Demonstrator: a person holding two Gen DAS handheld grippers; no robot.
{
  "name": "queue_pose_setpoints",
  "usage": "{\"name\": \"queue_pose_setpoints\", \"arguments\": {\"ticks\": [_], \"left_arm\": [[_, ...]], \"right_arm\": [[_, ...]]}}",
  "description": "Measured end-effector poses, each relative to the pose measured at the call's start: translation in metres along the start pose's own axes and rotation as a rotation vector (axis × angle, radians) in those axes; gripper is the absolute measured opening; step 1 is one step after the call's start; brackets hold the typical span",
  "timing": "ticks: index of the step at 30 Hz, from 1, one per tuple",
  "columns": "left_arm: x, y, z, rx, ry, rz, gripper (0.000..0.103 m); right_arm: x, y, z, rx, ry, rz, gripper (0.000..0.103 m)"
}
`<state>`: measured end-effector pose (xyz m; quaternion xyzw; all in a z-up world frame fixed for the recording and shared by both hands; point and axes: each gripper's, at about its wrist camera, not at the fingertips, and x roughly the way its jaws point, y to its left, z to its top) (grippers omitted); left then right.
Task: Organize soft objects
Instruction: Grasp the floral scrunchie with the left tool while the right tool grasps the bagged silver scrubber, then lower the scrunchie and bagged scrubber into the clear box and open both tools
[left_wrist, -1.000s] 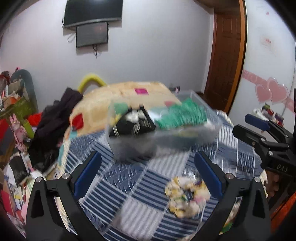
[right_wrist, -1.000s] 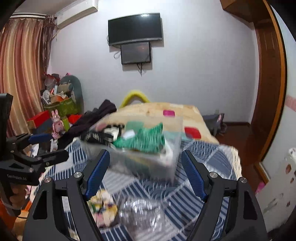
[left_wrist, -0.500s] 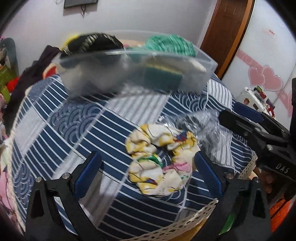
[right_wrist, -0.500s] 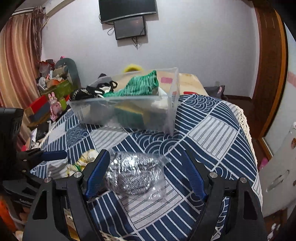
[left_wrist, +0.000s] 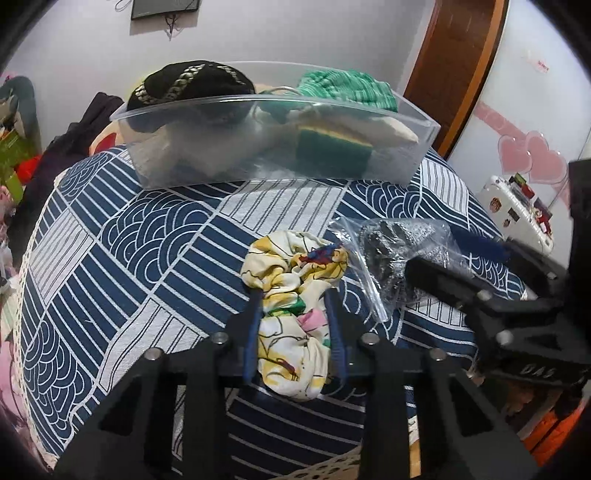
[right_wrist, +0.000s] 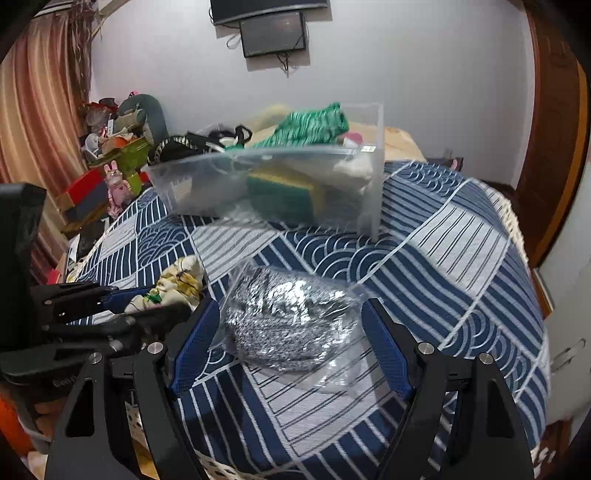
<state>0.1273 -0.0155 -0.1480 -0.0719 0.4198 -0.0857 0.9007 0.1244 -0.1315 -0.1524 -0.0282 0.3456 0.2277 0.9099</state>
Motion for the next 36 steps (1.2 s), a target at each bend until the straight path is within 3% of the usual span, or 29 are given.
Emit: {"name": "queue_pose_setpoints", "arguments": {"ticks": [3, 8, 11, 23, 36], "left_arm": [[-0.002, 0.002, -0.001, 0.0, -0.006, 0.011, 0.027], [-0.01, 0.001, 0.001, 0.02, -0.037, 0.05, 0.027], [-0.017, 0.004, 0.001, 0.015, -0.058, 0.057, 0.027], [-0.05, 0.005, 0.017, 0.03, -0.149, 0.07, 0.027], [-0.091, 0.016, 0.067, 0.039, -0.317, 0.106, 0.027]], "right_arm": [[0.011, 0.004, -0.003, 0.003, 0.029, -0.003, 0.07], [0.013, 0.008, -0.005, -0.039, 0.034, -0.052, 0.04], [0.007, 0.006, -0.003, -0.033, 0.018, -0.047, 0.034], [-0.021, 0.01, 0.015, -0.037, -0.076, -0.048, 0.031], [-0.052, 0.014, 0.065, -0.048, -0.256, -0.063, 0.031]]}}
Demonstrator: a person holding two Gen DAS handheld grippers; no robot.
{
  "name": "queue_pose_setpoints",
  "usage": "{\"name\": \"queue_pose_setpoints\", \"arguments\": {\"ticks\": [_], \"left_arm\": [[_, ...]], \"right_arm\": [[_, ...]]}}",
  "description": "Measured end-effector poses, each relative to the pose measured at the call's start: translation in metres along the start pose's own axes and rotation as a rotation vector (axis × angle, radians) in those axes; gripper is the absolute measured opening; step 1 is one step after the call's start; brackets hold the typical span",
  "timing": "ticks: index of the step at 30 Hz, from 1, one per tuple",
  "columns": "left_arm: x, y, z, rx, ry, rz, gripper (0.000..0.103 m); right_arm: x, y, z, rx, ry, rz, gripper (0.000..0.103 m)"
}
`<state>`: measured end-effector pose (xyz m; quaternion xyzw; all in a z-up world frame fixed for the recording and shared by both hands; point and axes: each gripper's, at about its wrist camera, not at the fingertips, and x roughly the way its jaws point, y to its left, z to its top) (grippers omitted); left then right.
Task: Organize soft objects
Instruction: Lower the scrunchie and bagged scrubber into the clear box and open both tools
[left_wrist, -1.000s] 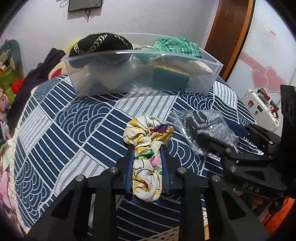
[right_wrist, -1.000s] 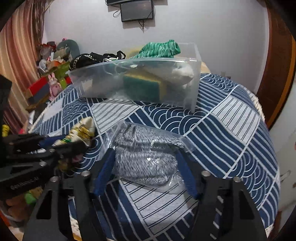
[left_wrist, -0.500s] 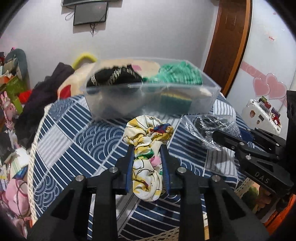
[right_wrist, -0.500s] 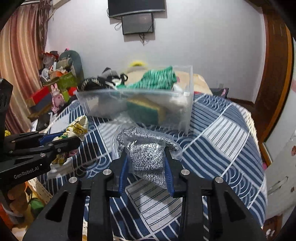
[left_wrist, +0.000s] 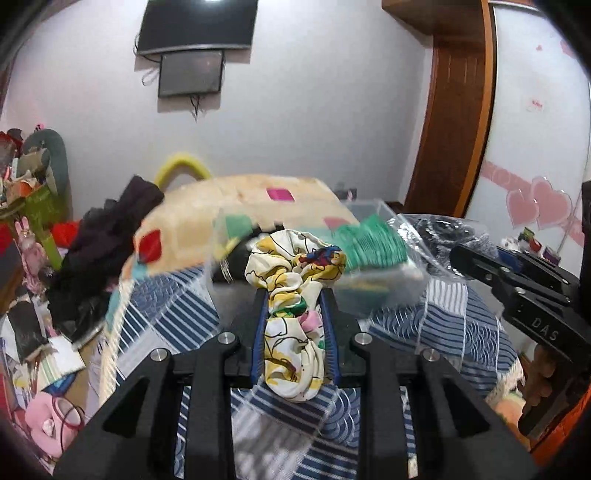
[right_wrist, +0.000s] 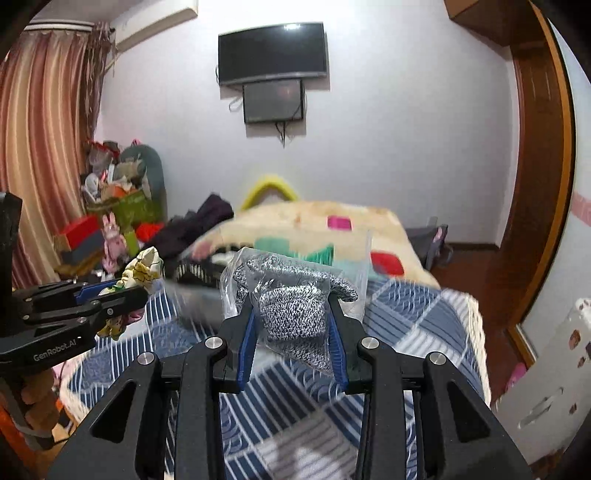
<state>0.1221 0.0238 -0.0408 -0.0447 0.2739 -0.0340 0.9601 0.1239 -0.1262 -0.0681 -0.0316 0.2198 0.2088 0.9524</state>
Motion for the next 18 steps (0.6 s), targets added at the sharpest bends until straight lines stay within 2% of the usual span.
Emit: {"name": "queue_pose_setpoints", "arguments": {"ticks": [7, 12, 18], "left_arm": [[0.015, 0.011, 0.033, -0.022, -0.045, -0.018, 0.027], [0.045, 0.012, 0.042, 0.0, -0.014, -0.006, 0.027], [0.09, 0.025, 0.042, -0.032, 0.073, -0.06, 0.029]], "right_arm": [[0.015, 0.009, 0.026, -0.01, -0.06, 0.005, 0.031], [0.046, 0.02, 0.029, -0.021, -0.029, 0.004, 0.031], [0.081, 0.019, 0.023, -0.005, 0.044, 0.0, 0.034]]}}
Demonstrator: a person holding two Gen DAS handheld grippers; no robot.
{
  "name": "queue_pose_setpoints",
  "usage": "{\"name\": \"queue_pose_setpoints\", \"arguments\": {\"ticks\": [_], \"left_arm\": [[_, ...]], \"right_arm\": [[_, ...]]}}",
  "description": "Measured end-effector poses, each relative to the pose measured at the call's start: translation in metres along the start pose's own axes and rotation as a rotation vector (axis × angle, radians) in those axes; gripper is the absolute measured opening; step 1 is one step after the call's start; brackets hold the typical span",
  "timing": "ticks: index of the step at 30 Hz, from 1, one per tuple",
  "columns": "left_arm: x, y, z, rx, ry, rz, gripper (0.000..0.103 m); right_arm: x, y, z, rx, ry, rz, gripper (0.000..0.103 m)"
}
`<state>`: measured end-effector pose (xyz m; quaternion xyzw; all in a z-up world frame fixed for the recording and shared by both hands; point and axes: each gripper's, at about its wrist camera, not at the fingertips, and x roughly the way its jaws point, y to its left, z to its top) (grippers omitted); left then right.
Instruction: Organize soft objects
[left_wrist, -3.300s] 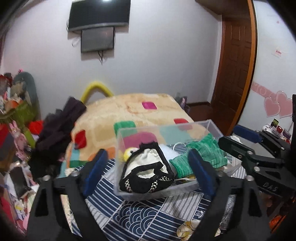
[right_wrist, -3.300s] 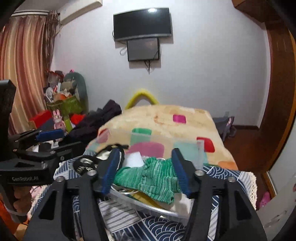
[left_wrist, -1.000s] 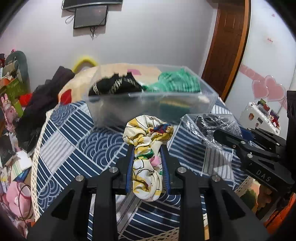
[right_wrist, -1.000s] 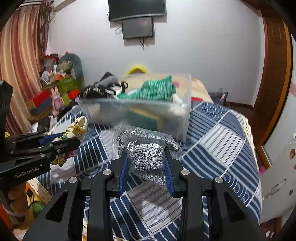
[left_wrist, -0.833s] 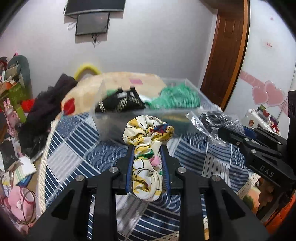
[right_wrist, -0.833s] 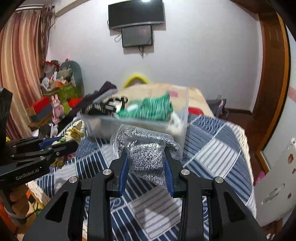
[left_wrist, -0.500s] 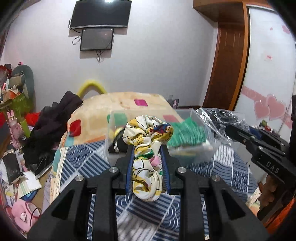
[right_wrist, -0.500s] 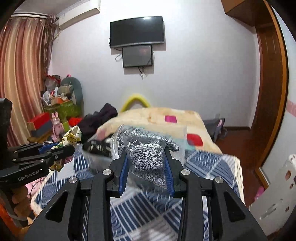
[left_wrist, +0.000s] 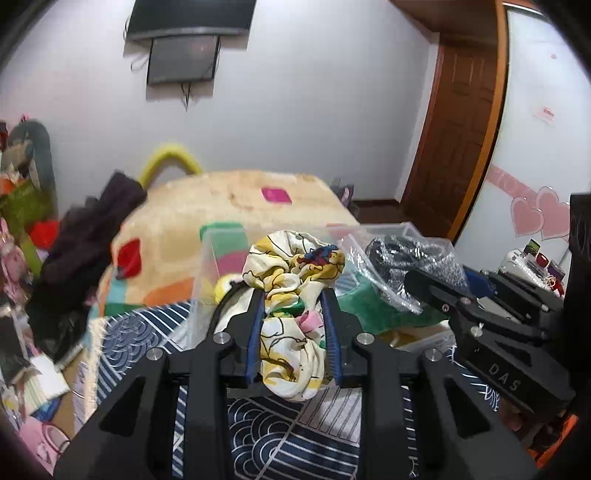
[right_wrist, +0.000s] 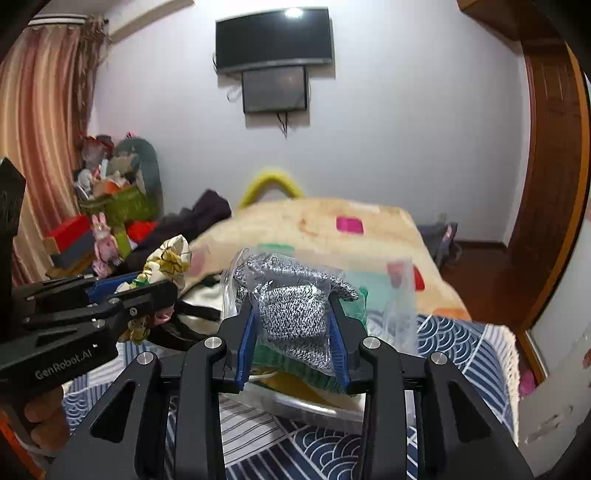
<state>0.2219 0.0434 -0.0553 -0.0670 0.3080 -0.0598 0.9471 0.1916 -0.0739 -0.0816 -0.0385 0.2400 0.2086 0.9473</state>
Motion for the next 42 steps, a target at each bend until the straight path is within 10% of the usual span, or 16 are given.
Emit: {"name": "queue_pose_setpoints", "arguments": {"ticks": [13, 42], "left_arm": [[-0.008, 0.001, -0.01, -0.018, -0.023, -0.04, 0.051], [-0.16, -0.048, -0.035, 0.066, -0.368, 0.075, 0.097]], "right_arm": [[0.01, -0.009, -0.017, -0.031, 0.098, 0.031, 0.047], [-0.123, -0.003, 0.0, 0.007, -0.296, 0.016, 0.096]]}}
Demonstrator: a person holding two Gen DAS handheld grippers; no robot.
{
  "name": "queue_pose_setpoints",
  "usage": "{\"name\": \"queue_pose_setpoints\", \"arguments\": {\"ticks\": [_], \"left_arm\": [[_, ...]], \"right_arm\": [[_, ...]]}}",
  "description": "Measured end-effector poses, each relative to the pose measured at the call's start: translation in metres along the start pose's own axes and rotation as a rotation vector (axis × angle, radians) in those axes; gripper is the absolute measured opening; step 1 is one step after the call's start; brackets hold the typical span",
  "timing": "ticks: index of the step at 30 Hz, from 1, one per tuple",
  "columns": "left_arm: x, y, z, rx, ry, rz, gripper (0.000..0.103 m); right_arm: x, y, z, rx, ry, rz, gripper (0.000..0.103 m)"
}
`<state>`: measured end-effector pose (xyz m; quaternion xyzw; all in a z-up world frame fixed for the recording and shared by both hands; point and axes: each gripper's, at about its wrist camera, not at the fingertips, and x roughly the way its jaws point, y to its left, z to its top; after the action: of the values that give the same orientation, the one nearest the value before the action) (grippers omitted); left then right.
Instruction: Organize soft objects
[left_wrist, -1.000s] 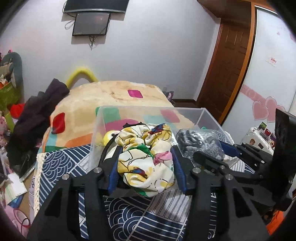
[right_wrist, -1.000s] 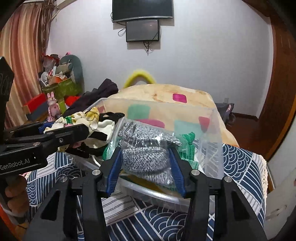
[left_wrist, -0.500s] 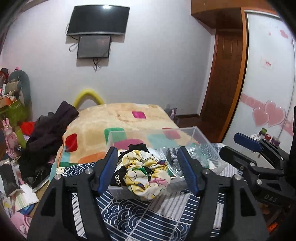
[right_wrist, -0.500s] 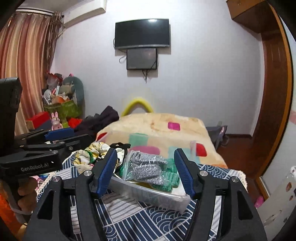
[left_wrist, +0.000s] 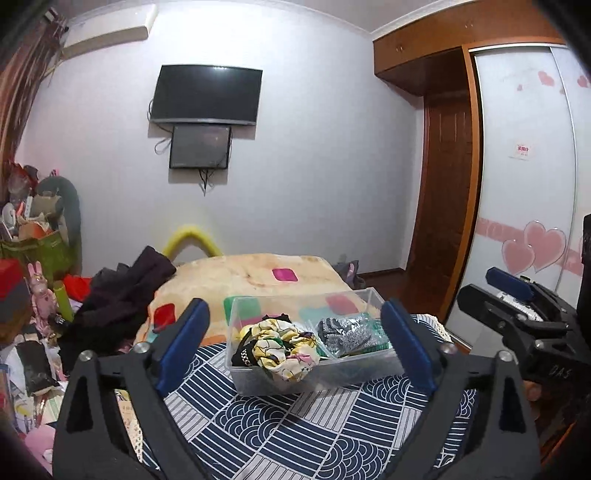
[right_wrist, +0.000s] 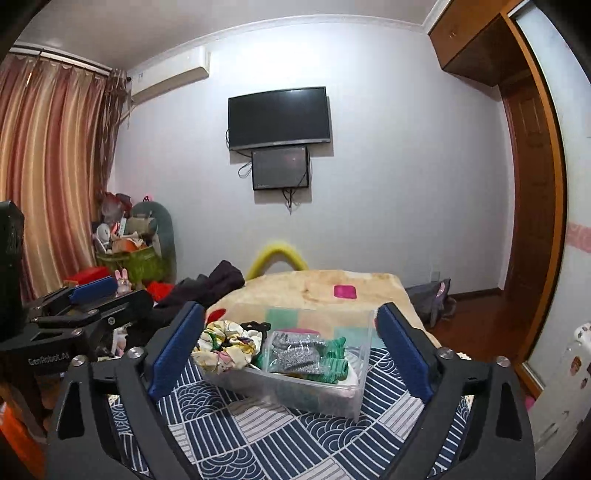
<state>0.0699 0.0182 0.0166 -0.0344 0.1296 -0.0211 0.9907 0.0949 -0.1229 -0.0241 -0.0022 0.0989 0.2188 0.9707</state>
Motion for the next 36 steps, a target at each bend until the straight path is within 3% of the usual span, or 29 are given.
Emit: {"name": "queue_pose_setpoints", "arguments": {"ticks": [14, 36], "left_arm": [[-0.024, -0.007, -0.005, 0.015, -0.021, 0.012, 0.103], [-0.029, -0.012, -0.005, 0.022, -0.021, 0.005, 0.103]], "right_arm": [[-0.024, 0.003, -0.005, 0.004, -0.038, -0.031, 0.103], [-0.029, 0.003, -0.007, 0.014, -0.04, -0.02, 0.103]]}}
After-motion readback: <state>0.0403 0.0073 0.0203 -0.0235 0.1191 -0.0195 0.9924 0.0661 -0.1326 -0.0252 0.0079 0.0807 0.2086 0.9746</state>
